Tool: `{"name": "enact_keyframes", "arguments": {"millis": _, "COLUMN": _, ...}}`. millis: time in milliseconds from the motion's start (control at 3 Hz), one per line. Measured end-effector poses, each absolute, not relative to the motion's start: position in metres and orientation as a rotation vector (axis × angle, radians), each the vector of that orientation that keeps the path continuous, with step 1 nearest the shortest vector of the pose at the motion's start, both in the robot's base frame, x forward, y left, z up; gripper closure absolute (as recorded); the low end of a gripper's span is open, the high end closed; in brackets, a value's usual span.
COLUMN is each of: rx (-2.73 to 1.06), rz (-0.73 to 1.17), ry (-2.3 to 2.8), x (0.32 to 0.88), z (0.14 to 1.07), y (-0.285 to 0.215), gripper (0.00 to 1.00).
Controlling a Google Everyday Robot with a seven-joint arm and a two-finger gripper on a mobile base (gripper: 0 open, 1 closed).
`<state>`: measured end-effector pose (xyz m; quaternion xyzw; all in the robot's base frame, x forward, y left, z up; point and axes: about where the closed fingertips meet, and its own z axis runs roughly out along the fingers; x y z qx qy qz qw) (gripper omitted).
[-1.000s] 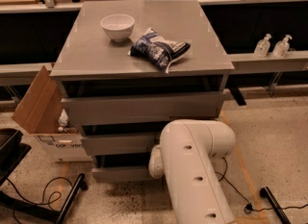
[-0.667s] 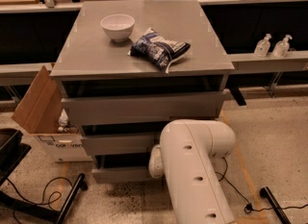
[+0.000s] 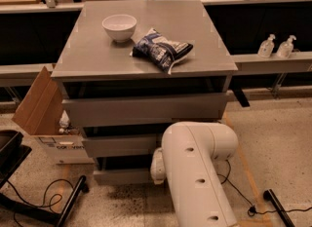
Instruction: Open bottom drawer
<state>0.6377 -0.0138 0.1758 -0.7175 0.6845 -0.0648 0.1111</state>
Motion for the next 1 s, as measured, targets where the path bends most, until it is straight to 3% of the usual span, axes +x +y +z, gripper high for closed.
{"name": "enact_keyframes", "arguments": {"millis": 1000, "rx": -2.112, "rz": -0.179, "ry": 2.020, "x": 0.6327, "z": 0.1763, "y": -0.0147, "gripper": 1.00}}
